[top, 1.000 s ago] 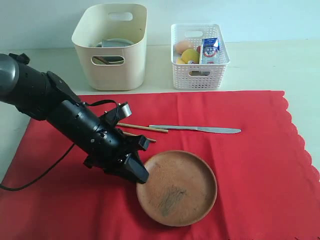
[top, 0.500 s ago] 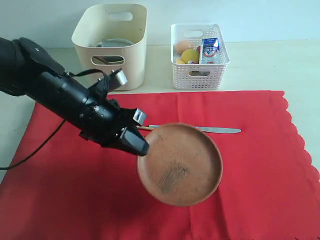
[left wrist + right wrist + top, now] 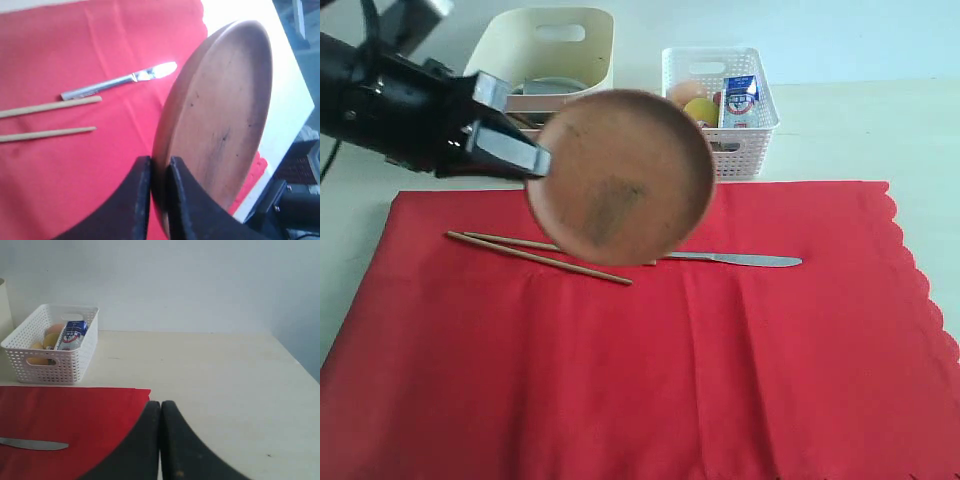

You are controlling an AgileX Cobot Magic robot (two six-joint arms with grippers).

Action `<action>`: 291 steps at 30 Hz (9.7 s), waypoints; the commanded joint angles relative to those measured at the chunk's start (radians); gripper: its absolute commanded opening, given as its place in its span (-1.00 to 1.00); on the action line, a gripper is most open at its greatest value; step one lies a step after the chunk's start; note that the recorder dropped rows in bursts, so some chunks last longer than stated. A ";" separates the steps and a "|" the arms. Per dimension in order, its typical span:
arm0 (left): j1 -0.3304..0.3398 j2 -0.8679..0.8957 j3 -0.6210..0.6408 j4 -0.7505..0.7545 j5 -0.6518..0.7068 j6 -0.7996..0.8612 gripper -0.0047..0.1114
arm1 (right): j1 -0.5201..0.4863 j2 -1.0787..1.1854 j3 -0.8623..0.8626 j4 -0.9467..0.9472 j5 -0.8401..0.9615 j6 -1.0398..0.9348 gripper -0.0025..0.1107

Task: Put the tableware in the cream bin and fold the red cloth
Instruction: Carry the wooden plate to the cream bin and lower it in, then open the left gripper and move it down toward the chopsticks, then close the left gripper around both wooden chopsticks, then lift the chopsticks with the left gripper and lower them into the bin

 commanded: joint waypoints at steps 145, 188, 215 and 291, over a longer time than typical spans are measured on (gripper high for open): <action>-0.017 0.522 -0.386 0.687 0.012 0.968 -0.02 | -0.005 0.011 0.001 0.051 -0.032 0.004 -0.96; -0.017 0.608 -0.386 0.802 0.013 0.824 -0.81 | -0.005 0.011 0.001 0.051 -0.032 0.004 -0.96; -0.017 0.364 -0.386 0.586 0.106 0.665 -0.81 | -0.005 0.011 0.001 0.051 -0.029 0.004 -0.96; 0.146 0.696 -0.603 -0.599 -0.238 1.016 -0.60 | -0.003 0.011 0.001 0.150 -0.001 -0.007 -0.96</action>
